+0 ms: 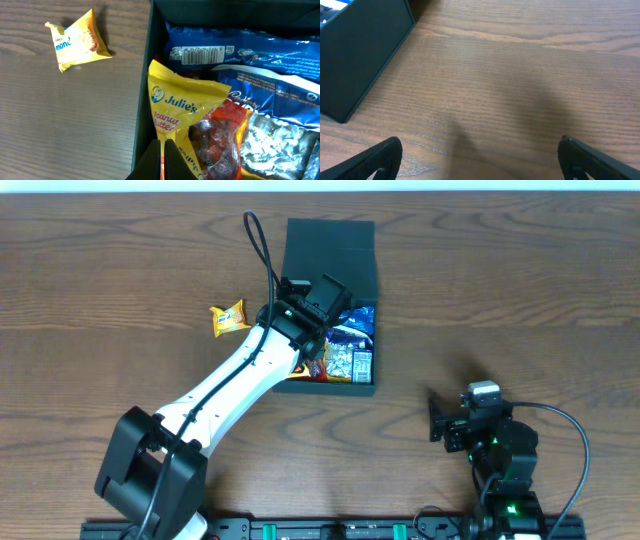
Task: Pack container
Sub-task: 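Push the Julie's packet down among the box contents with the left gripper, then open the left gripper, release the packet, and withdraw left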
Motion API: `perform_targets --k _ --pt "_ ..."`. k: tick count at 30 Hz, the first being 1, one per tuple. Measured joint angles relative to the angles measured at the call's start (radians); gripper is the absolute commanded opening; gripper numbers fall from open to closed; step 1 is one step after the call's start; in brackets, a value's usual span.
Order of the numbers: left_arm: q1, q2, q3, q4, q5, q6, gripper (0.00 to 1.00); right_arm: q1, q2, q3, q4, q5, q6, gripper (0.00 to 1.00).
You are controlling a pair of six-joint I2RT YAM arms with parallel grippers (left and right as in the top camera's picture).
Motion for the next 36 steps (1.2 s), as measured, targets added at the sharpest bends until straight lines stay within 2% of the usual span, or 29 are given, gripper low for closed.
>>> perform_targets --k 28,36 --pt "0.0 0.044 -0.002 0.053 -0.032 0.008 0.06 0.0 0.0 0.0 0.0 0.0 0.0 0.99" --pt "0.0 0.044 -0.079 0.092 -0.035 0.007 0.06 0.0 0.0 0.0 0.0 0.0 0.0 0.99"
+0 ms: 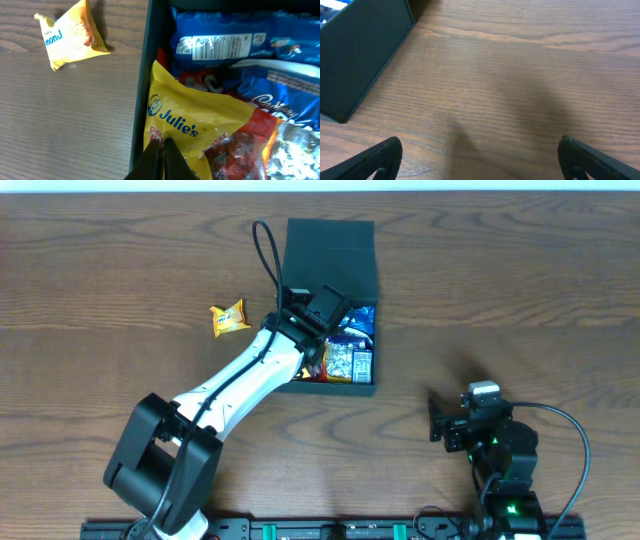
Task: Pack container
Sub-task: 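Open the left gripper, release the packet, and withdraw left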
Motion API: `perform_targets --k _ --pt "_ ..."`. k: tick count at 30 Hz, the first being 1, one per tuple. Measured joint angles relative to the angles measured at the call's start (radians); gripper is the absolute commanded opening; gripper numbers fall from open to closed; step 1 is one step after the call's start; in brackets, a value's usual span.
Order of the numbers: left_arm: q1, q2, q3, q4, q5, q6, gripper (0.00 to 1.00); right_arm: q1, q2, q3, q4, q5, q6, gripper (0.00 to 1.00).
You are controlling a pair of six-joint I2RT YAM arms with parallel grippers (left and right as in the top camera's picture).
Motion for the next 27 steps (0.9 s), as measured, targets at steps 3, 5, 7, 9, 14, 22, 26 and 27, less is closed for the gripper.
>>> perform_targets --k 3,5,7,9,14,22,26,27 --pt "0.0 0.0 -0.002 0.011 0.0 0.0 0.06 0.0 0.0 0.0 0.0 0.0 0.0 0.99" --pt "0.0 0.0 -0.004 0.027 0.0 0.0 0.06 0.0 0.0 0.0 0.0 0.0 0.0 0.99" --pt "-0.001 0.0 -0.008 0.046 0.0 0.0 0.06 0.0 0.0 0.0 0.0 0.0 0.0 0.99" --pt "-0.002 0.0 -0.028 0.088 0.005 0.0 0.06 0.0 0.0 0.0 0.0 0.0 0.0 0.99" --pt "-0.006 0.0 -0.072 0.131 0.023 -0.001 0.06 0.0 0.0 0.0 0.0 0.0 0.0 0.99" --pt "-0.006 -0.004 -0.074 0.138 0.027 0.0 0.06 0.0 0.0 0.0 0.0 0.0 0.0 0.99" --pt "-0.006 -0.055 -0.074 0.137 0.039 0.009 0.06 0.0 0.0 0.0 0.0 0.0 0.0 0.99" --pt "-0.006 -0.079 -0.074 0.133 0.039 0.011 0.06 0.0 0.0 0.0 0.0 0.0 0.0 0.99"
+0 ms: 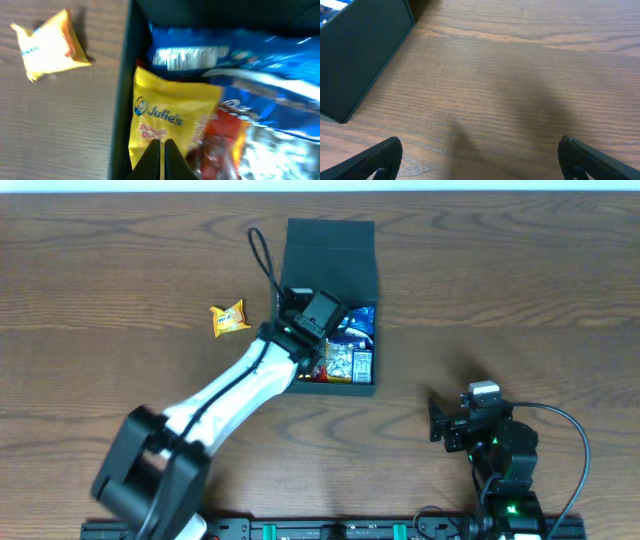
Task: Pack container
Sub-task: 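Open the left gripper, release the packet, and withdraw left, then move the left gripper over the yellow Le-mond packet on the table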
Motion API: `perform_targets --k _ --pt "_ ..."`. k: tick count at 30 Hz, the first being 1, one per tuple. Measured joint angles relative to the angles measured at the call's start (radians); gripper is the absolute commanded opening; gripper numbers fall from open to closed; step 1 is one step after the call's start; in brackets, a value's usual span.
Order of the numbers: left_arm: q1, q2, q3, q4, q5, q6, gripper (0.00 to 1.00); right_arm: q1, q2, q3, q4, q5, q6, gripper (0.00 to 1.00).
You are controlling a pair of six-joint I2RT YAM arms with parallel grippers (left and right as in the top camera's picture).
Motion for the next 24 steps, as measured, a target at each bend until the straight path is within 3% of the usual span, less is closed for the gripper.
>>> perform_targets --k 8,17,20,24 --pt "0.042 -0.205 0.0 -0.124 -0.082 0.028 0.06 0.0 0.0 0.0 0.0 0.0 0.0 0.99" --pt "0.38 -0.234 0.0 -0.167 0.021 0.018 0.08 0.0 0.0 0.0 0.0 0.0 0.0 0.99" --pt "0.45 -0.234 0.0 -0.127 0.109 0.015 0.17 0.0 0.0 0.0 0.0 0.0 0.0 0.99" --pt "0.486 -0.215 0.0 -0.037 0.207 0.013 0.37 0.0 0.0 0.0 0.0 0.0 0.0 0.99"
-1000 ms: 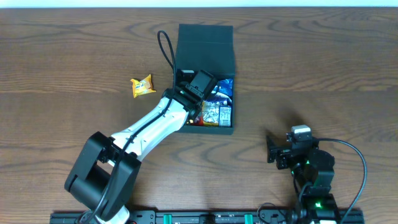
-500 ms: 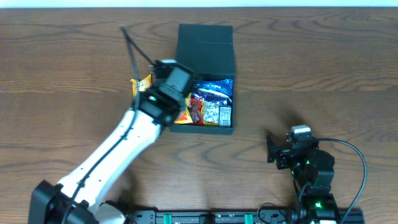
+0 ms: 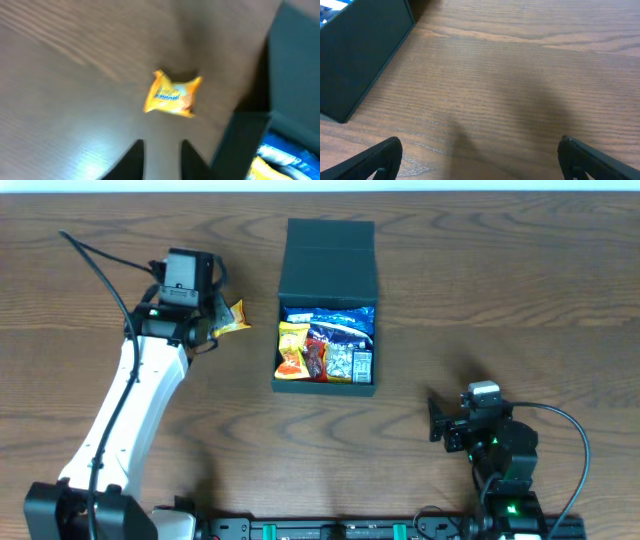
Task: Pack container
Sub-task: 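Move the left gripper over the yellow Le-mond packet on the table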
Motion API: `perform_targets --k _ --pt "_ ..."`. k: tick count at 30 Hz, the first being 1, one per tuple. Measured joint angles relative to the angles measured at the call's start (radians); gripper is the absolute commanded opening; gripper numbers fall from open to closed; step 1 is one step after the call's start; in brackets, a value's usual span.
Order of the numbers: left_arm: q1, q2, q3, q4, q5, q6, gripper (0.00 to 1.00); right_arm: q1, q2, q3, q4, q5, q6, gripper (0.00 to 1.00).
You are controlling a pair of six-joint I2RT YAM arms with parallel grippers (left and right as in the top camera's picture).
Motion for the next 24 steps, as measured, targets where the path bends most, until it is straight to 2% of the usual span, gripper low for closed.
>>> perform_targets --k 2,5,6,7,9,11,12,16,18,24 --pt "0.004 0.03 0.0 0.043 0.021 -0.002 0.44 0.0 0.0 0.0 0.0 0.0 0.0 0.99" --pt "0.004 0.087 0.0 0.094 0.043 -0.004 0.45 0.0 0.0 0.0 0.0 0.0 0.0 0.99" --pt "0.004 0.102 0.0 0.096 0.047 -0.011 0.48 0.0 0.0 0.0 0.0 0.0 0.0 0.99" --pt "0.005 0.121 0.0 0.097 0.05 -0.031 0.64 0.0 0.0 0.0 0.0 0.0 0.0 0.99" --pt "0.005 0.159 0.0 0.097 0.058 -0.104 0.72 0.0 0.0 0.0 0.0 0.0 0.0 0.99" --pt "0.005 0.195 0.0 0.098 0.064 -0.214 0.92 0.0 0.0 0.0 0.0 0.0 0.0 0.99" --pt "0.005 0.207 0.0 0.103 0.066 -0.275 0.95 0.0 0.0 0.0 0.0 0.0 0.0 0.99" --pt "0.005 0.228 0.0 0.134 0.092 -0.488 0.95 0.0 0.0 0.0 0.0 0.0 0.0 0.99" --pt "0.005 0.228 0.0 0.154 0.108 -0.648 0.95 0.0 0.0 0.0 0.0 0.0 0.0 0.99" --pt "0.005 0.229 0.0 0.154 0.123 -1.013 0.95 0.0 0.0 0.0 0.0 0.0 0.0 0.99"
